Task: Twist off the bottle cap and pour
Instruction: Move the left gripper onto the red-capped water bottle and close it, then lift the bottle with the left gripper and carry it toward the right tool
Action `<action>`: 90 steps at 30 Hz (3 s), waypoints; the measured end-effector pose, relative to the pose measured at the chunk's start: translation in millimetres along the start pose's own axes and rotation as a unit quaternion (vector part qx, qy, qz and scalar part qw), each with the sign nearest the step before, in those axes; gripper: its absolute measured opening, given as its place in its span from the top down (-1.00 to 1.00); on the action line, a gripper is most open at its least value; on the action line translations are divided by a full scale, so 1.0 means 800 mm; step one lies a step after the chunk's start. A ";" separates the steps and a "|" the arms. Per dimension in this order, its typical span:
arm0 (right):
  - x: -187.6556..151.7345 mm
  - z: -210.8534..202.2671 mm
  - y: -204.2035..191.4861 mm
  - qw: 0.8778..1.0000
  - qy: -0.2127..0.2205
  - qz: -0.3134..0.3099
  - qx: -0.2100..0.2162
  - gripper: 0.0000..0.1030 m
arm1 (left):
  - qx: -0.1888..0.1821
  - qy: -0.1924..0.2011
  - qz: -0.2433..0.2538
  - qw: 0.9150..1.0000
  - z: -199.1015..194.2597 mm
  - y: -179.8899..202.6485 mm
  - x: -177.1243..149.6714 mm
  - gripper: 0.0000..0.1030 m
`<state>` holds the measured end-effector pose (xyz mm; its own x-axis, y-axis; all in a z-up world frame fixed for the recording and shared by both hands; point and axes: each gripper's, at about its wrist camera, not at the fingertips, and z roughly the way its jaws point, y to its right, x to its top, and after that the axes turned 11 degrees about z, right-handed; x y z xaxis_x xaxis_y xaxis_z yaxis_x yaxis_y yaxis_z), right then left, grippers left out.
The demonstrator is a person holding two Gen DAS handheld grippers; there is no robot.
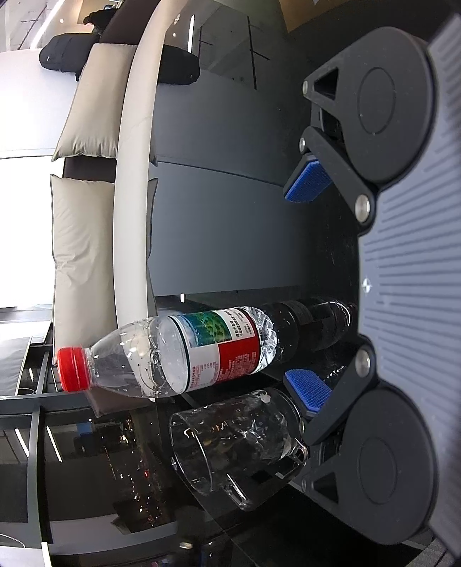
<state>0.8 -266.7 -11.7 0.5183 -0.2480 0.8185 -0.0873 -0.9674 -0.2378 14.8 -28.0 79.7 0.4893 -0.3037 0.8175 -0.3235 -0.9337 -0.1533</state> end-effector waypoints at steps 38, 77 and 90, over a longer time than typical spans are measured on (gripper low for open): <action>0.011 0.000 0.024 0.999 -0.017 0.033 0.014 -1.00 | -0.116 -0.066 0.130 0.983 0.145 0.122 0.072 -0.56; 0.010 0.008 0.026 0.999 -0.021 0.039 0.008 -1.00 | -0.110 -0.001 0.062 0.992 0.104 0.082 0.105 -0.13; 0.010 0.011 0.023 0.999 -0.017 0.037 0.010 -1.00 | -0.076 0.029 0.057 0.995 0.023 0.061 0.135 -0.13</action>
<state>10.5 -286.2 -14.3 0.5400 -0.3171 0.7797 -0.1091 -0.9449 -0.3087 66.9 -110.4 150.5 0.3954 -0.3904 0.8314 -0.4951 -0.8530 -0.1651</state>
